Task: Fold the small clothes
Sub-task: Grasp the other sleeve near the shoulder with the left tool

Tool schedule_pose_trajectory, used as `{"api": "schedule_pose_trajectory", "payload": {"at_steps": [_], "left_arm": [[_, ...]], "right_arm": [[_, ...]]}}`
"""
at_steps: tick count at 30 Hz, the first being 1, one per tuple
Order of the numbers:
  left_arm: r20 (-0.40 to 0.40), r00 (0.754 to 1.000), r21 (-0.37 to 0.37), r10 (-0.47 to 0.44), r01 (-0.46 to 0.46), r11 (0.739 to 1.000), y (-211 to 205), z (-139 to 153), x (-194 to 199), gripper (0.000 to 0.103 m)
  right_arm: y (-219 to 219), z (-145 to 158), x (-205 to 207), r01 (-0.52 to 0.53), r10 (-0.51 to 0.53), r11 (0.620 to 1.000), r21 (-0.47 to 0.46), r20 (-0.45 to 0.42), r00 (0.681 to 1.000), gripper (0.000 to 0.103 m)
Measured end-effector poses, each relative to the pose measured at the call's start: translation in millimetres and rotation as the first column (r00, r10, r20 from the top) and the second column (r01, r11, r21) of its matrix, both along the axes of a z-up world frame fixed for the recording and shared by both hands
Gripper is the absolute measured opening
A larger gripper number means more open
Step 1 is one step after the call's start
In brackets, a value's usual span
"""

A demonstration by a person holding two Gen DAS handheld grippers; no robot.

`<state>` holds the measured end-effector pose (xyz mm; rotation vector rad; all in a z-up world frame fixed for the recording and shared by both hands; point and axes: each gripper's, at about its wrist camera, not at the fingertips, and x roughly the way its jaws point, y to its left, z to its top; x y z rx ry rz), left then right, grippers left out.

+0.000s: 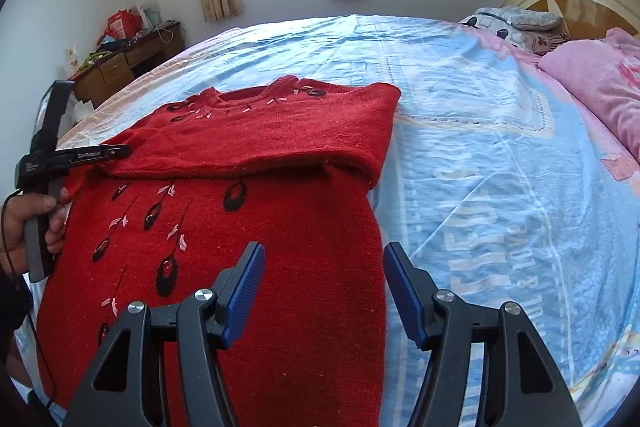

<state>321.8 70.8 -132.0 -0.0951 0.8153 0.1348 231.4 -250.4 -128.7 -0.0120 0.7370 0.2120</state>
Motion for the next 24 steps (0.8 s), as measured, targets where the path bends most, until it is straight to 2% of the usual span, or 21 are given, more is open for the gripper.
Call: {"api": "schedule_pose_trajectory", "payload": {"at_steps": [7, 9, 11, 14, 17, 19, 22, 24], "left_arm": [[0.089, 0.996, -0.031, 0.003, 0.0, 1.0, 16.9, 28.7, -28.3, 0.012], [0.105, 0.994, -0.015, 0.002, 0.0, 1.0, 20.7, 31.2, -28.6, 0.011], [0.109, 0.994, 0.021, 0.006, -0.008, 1.0, 18.9, 29.1, -26.8, 0.011], [0.068, 0.998, 0.046, 0.017, -0.02, 0.999, 22.3, 13.9, -21.7, 0.012], [0.022, 0.999, 0.024, 0.046, -0.047, 0.999, 31.1, -5.8, -17.4, 0.012], [0.037, 0.998, 0.012, 0.047, -0.048, 0.999, 33.1, -8.0, -20.3, 0.012], [0.043, 0.998, 0.032, 0.043, -0.044, 0.998, 29.7, -6.4, -21.8, 0.012], [0.045, 0.998, 0.036, 0.044, -0.046, 0.998, 27.9, -8.0, -22.0, 0.012]], "right_arm": [[-1.5, -5.8, 0.0, 0.015, -0.015, 1.0, 0.004, -0.01, 1.0, 0.063], [-0.1, -8.5, -0.6, 0.011, -0.011, 1.0, -0.002, -0.017, 1.0, 0.063], [2.0, -10.9, 0.0, 0.009, -0.009, 1.0, -0.011, -0.025, 1.0, 0.063], [5.2, -14.3, -0.1, 0.006, -0.007, 1.0, -0.028, -0.031, 0.999, 0.063], [5.8, -17.4, -0.1, 0.006, -0.008, 0.999, -0.04, -0.038, 0.999, 0.063], [5.1, -19.1, -1.3, 0.004, -0.005, 0.999, -0.037, -0.038, 0.999, 0.064], [6.1, -17.2, -1.1, 0.004, -0.006, 0.999, -0.041, -0.048, 0.999, 0.065], [6.3, -5.2, 1.9, 0.002, -0.002, 1.0, -0.003, -0.033, 0.999, 0.065]]}}
